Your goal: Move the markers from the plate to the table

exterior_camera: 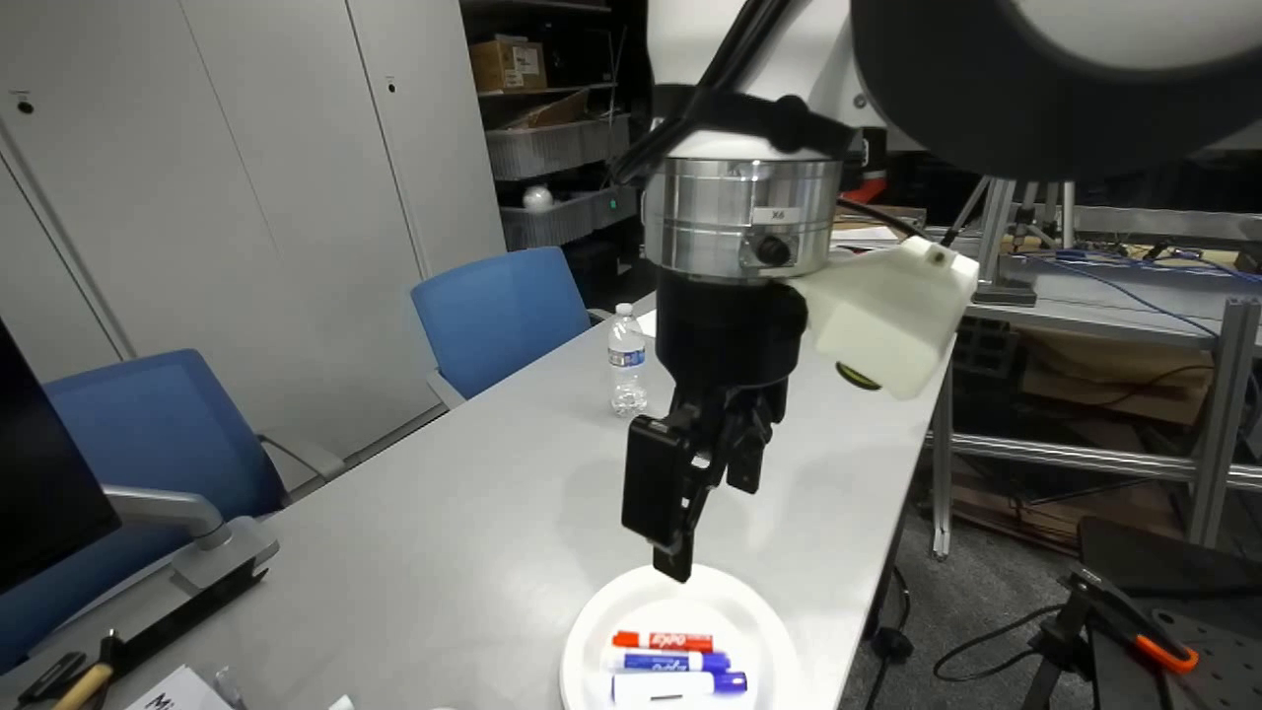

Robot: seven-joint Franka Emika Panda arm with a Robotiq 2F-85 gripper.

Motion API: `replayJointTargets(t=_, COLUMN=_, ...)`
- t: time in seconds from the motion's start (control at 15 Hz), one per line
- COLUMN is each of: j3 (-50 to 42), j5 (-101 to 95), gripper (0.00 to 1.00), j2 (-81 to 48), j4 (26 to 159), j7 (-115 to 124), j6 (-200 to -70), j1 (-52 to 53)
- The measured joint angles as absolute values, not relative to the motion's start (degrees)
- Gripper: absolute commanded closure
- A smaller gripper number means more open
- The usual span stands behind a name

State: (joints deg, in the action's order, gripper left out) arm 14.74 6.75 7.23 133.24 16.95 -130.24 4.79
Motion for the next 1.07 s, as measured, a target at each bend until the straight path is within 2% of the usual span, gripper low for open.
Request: replayJointTargets(t=1.07, j3=11.2, j5=0.4, gripper=0.00, j2=-3.5, j4=128.7, j7=8.7, j6=-140.3, j1=4.8)
